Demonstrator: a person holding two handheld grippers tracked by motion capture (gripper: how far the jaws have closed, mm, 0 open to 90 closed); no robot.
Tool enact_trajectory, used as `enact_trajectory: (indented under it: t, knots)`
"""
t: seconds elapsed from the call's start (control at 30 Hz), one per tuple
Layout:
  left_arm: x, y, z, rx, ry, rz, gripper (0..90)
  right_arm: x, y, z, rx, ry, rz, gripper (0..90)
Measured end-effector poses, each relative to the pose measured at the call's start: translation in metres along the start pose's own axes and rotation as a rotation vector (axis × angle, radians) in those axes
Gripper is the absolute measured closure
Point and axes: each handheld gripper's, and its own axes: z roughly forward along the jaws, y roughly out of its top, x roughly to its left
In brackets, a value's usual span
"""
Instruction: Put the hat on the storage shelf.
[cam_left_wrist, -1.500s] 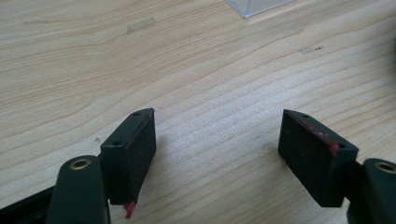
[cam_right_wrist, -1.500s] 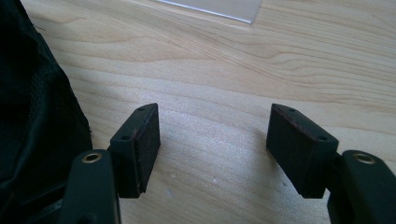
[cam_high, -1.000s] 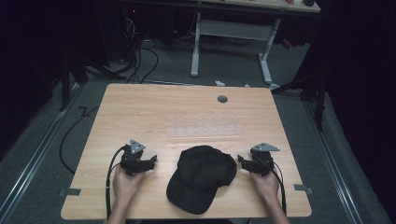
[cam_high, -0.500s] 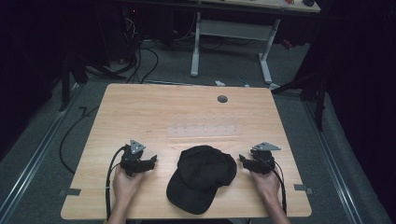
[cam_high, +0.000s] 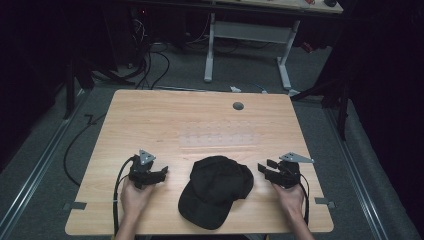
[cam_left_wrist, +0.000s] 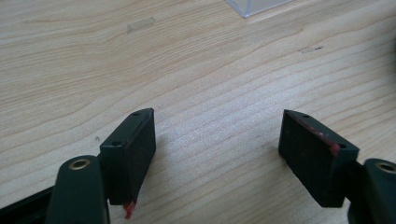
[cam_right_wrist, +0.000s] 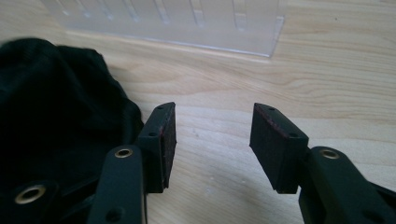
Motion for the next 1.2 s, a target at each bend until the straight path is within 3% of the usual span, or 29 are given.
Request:
enact_trajectory:
  t: [0.1,0.23,0.4,0.63,0.9,1.2]
  knots:
    - [0.000,0.000,0.000,0.000,0.000,0.000,27.8,0.004,0.005,-0.006,0.001,0.027,0.004,51.3]
    - [0.000,0.000,0.000,0.000,0.000,-0.001,27.9,0.011,0.013,-0.010,-0.003,0.052,-0.029,49.1]
    - [0.000,0.000,0.000,-0.002,0.001,0.000,27.9,0.020,0.023,-0.011,0.000,0.102,-0.046,43.3]
    - [0.000,0.000,0.000,0.000,0.000,-0.001,27.9,0.033,0.032,-0.011,-0.006,0.137,-0.071,40.3]
    - [0.000,0.000,0.000,0.000,0.000,-0.001,28.0,0.051,0.043,0.001,0.027,0.177,-0.122,39.4]
    - [0.000,0.000,0.000,-0.001,0.000,-0.001,28.0,0.066,0.048,0.017,0.074,0.203,-0.148,39.9]
